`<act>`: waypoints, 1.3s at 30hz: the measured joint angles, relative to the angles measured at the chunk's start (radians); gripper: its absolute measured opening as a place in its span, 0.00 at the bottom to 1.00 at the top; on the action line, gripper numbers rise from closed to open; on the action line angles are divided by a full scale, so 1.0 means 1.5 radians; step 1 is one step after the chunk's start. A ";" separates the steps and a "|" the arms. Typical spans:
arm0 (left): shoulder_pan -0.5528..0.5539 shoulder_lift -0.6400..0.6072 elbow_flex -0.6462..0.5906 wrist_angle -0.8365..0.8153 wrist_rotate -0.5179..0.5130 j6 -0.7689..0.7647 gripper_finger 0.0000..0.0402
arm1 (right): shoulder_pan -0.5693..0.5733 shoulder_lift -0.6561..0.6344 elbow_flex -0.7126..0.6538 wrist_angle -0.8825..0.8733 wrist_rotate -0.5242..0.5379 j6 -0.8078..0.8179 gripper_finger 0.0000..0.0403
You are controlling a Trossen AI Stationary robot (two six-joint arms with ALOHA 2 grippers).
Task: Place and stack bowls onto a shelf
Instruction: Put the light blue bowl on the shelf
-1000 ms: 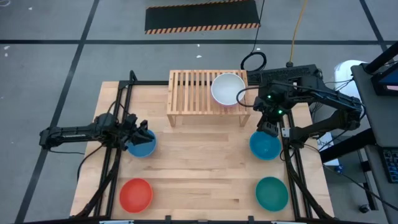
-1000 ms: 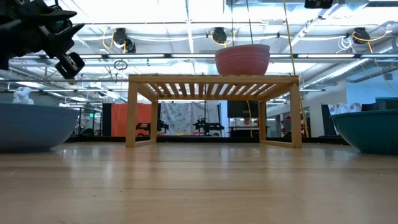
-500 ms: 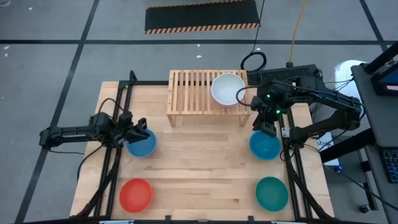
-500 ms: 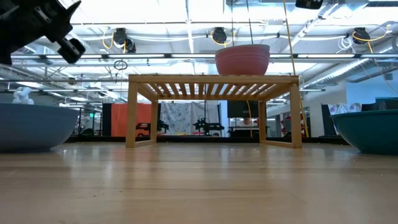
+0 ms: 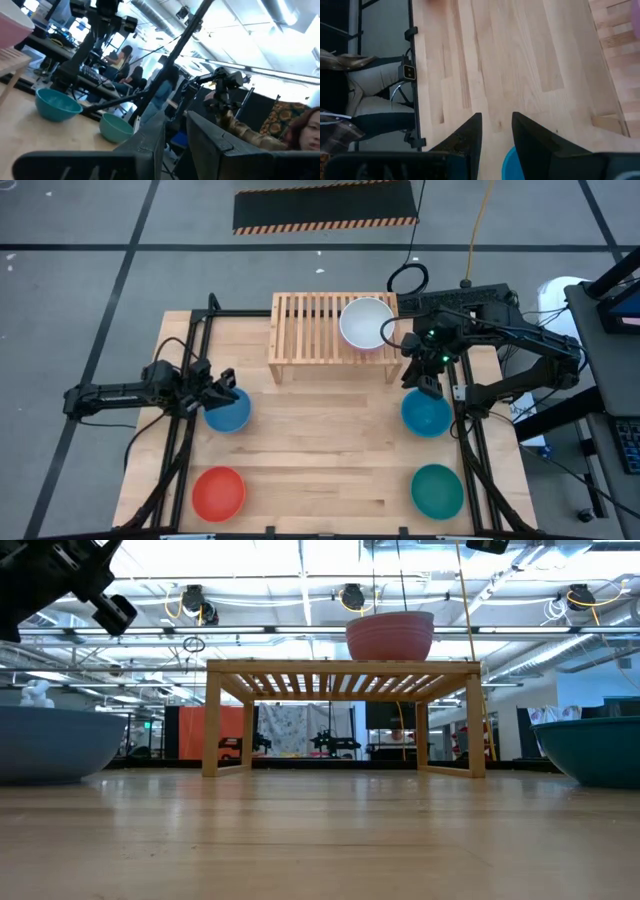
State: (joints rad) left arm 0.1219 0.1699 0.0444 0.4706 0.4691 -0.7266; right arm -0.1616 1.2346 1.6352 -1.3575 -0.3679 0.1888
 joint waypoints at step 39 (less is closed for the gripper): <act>0.000 0.155 0.490 -0.804 -0.016 -0.066 0.09 | 0.000 0.000 0.000 0.065 -0.001 -0.017 0.25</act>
State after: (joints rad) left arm 0.1219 0.4031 0.7799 -0.7353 0.4455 -0.8257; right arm -0.1616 1.2346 1.6352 -1.2607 -0.3687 0.1631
